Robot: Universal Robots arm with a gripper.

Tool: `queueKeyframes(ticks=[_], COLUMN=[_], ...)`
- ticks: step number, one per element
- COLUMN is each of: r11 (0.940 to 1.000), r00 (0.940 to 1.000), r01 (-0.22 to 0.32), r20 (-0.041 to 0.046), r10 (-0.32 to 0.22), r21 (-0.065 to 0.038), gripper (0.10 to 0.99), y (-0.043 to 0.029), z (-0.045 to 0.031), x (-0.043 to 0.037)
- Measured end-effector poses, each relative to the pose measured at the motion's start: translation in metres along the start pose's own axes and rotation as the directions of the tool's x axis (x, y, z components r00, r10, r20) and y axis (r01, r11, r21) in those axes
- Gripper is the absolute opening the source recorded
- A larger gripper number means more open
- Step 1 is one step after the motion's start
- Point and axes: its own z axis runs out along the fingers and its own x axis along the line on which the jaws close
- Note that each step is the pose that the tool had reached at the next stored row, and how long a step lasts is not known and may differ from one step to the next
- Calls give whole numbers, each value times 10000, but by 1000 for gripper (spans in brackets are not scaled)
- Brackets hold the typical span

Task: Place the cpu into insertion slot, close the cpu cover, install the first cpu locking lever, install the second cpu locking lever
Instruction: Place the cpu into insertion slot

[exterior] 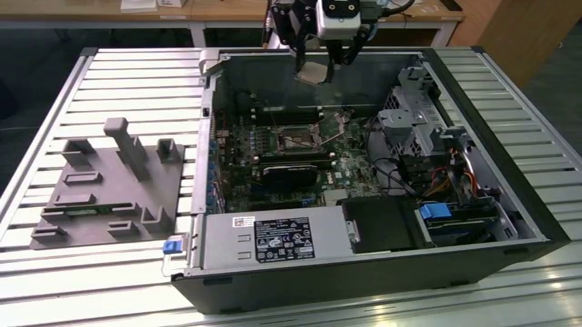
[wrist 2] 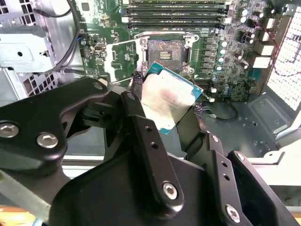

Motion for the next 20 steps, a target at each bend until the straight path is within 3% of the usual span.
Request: queueKeyframes(ticks=[20], r11=[9935], r00=[9935], r01=[-1135], r20=[101], r10=[1135], r21=[-28], gripper=[537], y=[0], z=[2], x=[0])
